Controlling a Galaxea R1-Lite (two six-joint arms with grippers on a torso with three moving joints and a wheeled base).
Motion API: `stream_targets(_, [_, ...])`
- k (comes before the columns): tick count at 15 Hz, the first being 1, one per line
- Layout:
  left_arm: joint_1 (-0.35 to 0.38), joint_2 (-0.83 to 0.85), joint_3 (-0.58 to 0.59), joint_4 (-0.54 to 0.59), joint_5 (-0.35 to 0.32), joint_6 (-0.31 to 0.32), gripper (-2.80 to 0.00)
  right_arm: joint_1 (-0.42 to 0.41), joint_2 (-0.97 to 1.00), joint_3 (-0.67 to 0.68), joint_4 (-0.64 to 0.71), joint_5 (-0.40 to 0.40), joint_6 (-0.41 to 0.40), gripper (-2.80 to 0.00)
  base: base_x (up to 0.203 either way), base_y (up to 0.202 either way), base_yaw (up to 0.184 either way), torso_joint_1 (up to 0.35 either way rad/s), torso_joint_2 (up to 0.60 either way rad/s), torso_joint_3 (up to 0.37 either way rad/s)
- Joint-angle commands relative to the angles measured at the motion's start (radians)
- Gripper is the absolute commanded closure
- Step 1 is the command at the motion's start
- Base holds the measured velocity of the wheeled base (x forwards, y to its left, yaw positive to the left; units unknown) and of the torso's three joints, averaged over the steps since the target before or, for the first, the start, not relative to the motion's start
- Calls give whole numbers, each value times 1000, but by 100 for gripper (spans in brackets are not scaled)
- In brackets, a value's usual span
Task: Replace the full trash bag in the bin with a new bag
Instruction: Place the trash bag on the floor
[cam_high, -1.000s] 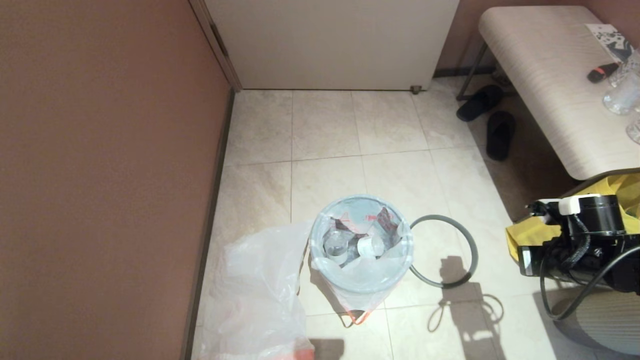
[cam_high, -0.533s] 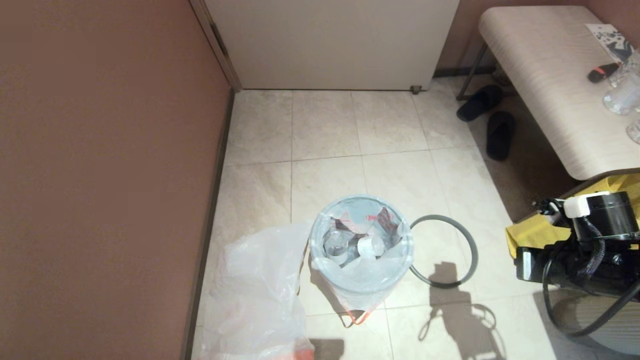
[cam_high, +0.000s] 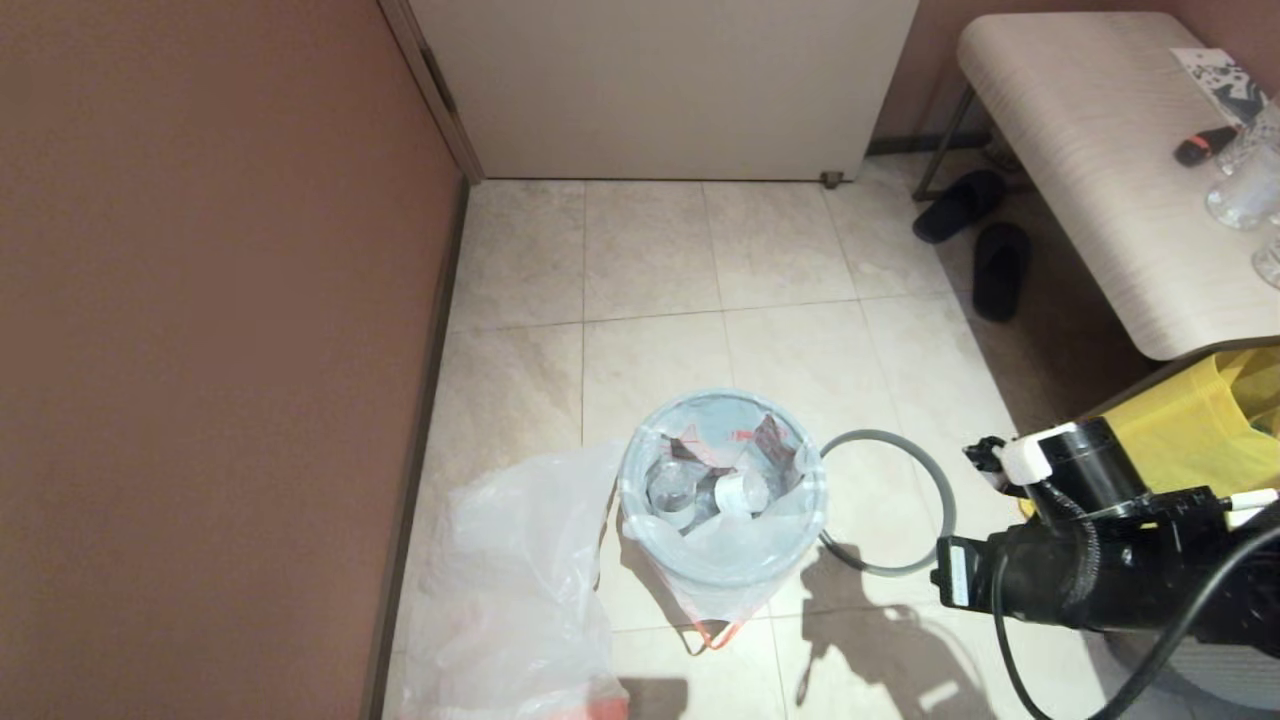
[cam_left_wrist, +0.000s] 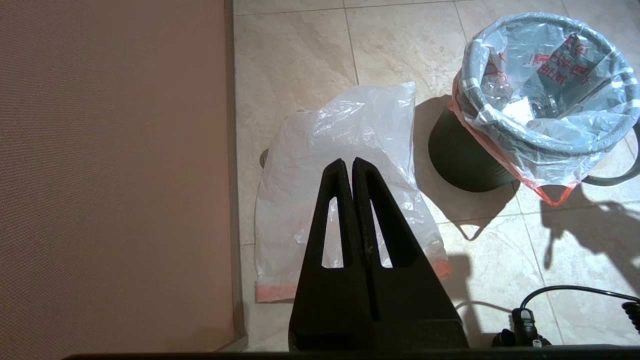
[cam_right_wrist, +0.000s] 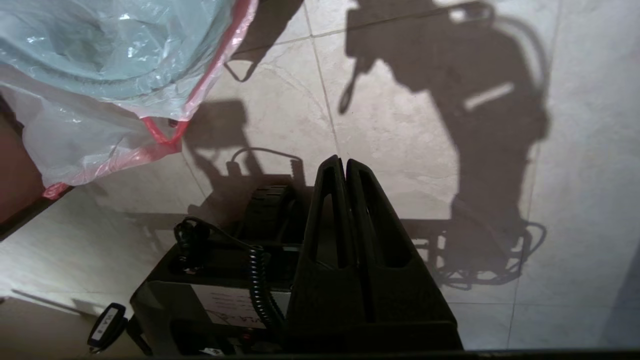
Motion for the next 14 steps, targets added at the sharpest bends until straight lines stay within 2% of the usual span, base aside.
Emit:
stream_targets(1, [0, 1, 0, 0, 0, 0, 0, 46, 110, -58, 0, 56, 33, 0, 0, 0, 0, 0, 0, 0])
stream_targets(4, [0, 1, 0, 0, 0, 0, 0, 109, 196, -95, 5, 110, 44, 0, 0, 0, 0, 0, 0, 0])
stream_targets(10, [0, 1, 0, 0, 0, 0, 0, 130, 392, -262, 28, 32, -62, 0, 0, 0, 0, 0, 0, 0])
stream_targets(14, [0, 1, 0, 0, 0, 0, 0, 129, 417, -275, 26, -3, -133, 0, 0, 0, 0, 0, 0, 0])
